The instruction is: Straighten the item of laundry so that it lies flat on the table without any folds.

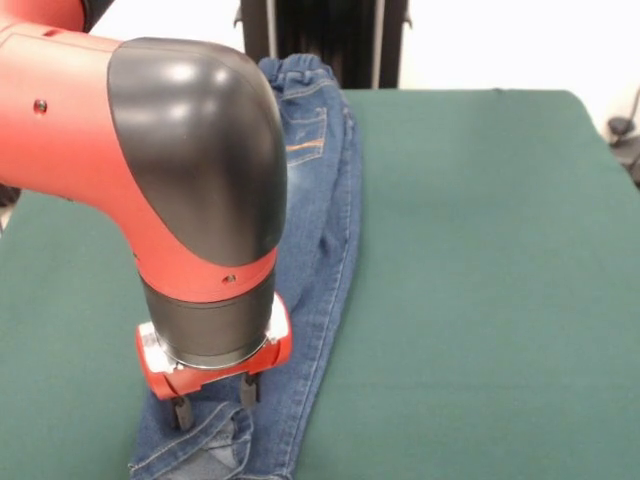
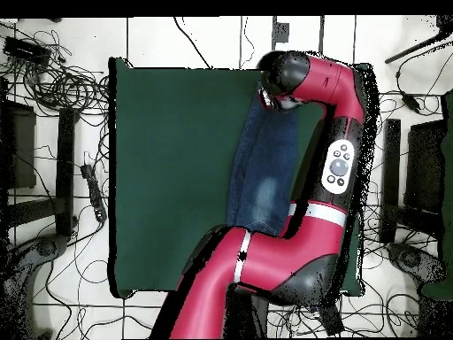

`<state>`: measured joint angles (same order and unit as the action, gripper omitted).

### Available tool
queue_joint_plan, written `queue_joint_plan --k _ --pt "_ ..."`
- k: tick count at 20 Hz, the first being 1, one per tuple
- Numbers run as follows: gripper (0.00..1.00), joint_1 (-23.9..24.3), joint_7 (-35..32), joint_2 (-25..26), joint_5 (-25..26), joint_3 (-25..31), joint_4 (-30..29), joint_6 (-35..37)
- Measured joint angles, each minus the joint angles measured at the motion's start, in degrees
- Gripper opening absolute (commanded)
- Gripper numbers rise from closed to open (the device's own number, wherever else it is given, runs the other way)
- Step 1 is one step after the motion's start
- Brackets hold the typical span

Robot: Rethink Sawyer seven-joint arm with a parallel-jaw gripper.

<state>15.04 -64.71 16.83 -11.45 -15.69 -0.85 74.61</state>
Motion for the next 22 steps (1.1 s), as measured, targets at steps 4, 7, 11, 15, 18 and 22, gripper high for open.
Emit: queue_joint_plan --k 4,7,11,15,18,22 --pt "1.0 0.0 0.0 0.2 -1.0 0.0 0.0 0.0" --pt "1.0 0.1 0.0 0.2 -2.0 0.0 0.0 0.0" --pt "1.0 0.2 0.0 0.2 -2.5 0.0 0.0 0.0" --pt "1.0 0.3 0.0 0.4 -3.1 0.0 0.0 0.0" --pt "0.0 0.3 0.0 0.8 -4.1 0.0 0.0 0.0" --pt "0.0 0.3 0.0 1.4 -4.7 0.0 0.0 0.0"
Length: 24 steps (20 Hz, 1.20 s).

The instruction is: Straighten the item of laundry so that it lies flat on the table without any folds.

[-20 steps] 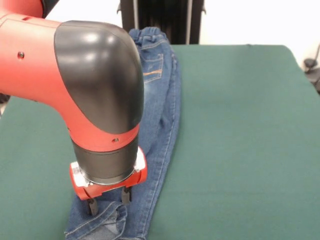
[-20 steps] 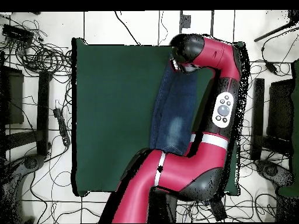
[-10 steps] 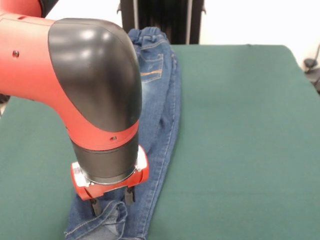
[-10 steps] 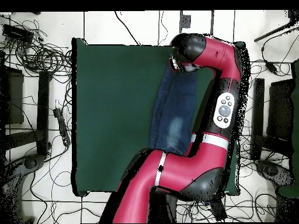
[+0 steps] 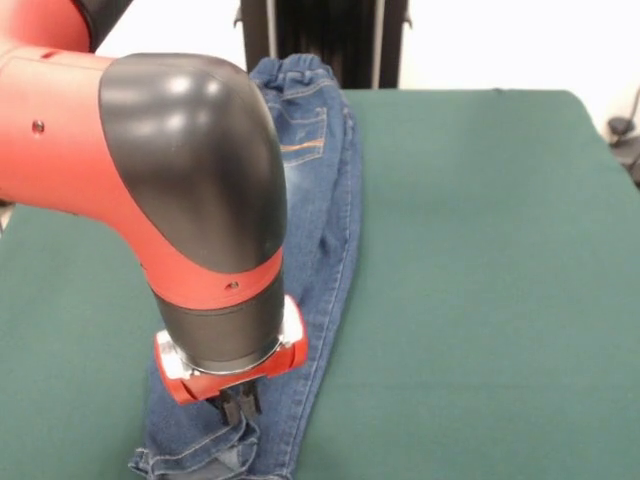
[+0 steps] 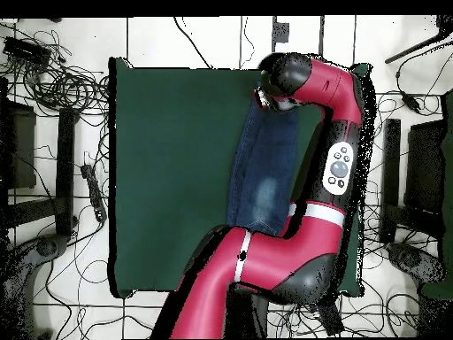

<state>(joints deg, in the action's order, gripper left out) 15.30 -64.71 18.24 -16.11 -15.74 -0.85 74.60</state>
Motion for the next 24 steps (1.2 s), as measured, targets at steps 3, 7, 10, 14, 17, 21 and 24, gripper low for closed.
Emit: queue_joint_plan --k 3,7,10,14,17,21,24 --pt "0.0 0.0 0.0 0.6 -0.4 -0.1 0.0 0.0" --pt "0.0 0.0 0.0 0.9 -1.0 -0.2 0.0 0.0" --pt "0.0 0.0 0.0 0.9 -1.4 -0.2 0.0 -0.1" --pt "0.0 0.0 0.0 0.9 -1.9 -0.2 0.0 -1.2" --pt "0.0 0.0 0.0 1.0 -2.4 -0.2 0.0 -2.9" --pt "0.0 0.0 0.0 1.0 -3.0 -0.2 0.0 -4.9" --pt "0.0 0.0 0.0 1.0 -3.0 -0.2 0.0 -7.2"
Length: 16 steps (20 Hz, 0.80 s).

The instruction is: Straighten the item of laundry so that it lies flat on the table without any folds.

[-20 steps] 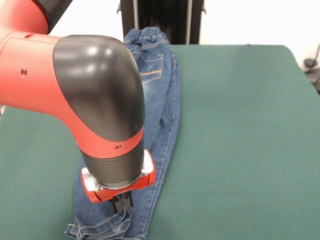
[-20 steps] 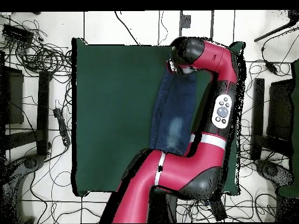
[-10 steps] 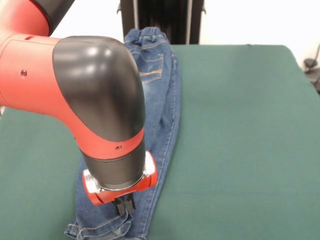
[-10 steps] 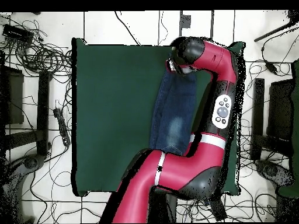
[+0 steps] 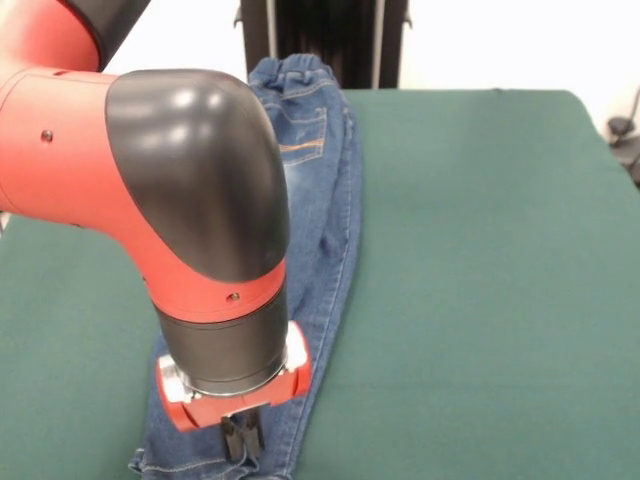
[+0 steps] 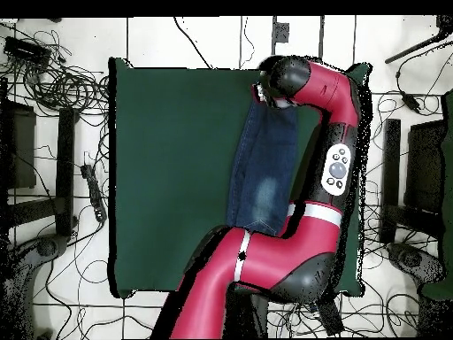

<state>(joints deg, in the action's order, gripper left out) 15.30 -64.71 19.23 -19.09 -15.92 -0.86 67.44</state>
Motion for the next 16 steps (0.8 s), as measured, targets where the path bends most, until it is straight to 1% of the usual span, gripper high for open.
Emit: queue_joint_plan --k 11,16 --pt "0.0 0.1 0.0 0.0 0.0 -0.1 0.0 -6.0" --pt "0.0 0.1 0.0 0.0 0.0 -0.1 0.0 -7.1"
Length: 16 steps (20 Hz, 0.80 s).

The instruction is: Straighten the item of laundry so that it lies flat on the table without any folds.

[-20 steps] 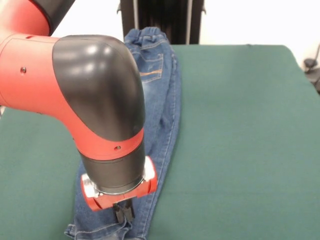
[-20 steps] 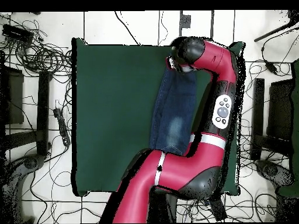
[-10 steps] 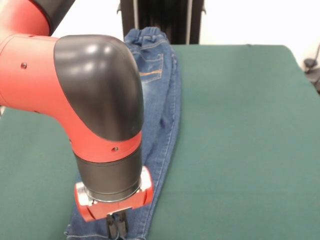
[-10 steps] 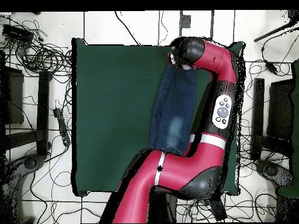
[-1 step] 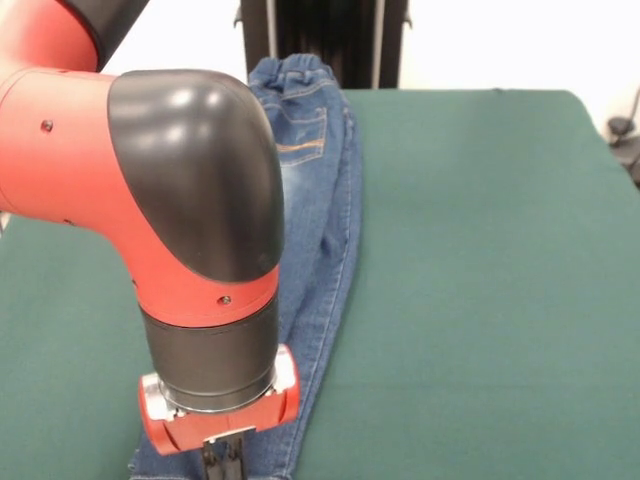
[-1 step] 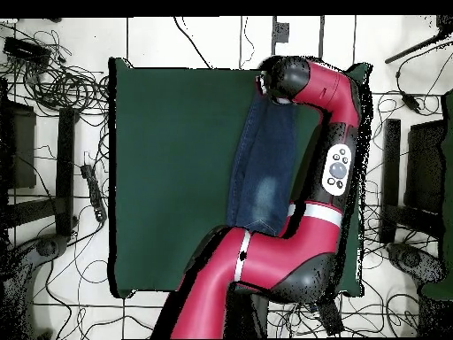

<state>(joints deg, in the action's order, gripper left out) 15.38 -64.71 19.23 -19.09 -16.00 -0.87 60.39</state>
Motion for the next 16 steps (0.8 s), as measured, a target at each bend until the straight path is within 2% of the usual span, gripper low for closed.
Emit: queue_joint_plan --k 16 --pt "0.0 0.1 0.0 0.5 -1.4 -2.4 0.0 -2.6"
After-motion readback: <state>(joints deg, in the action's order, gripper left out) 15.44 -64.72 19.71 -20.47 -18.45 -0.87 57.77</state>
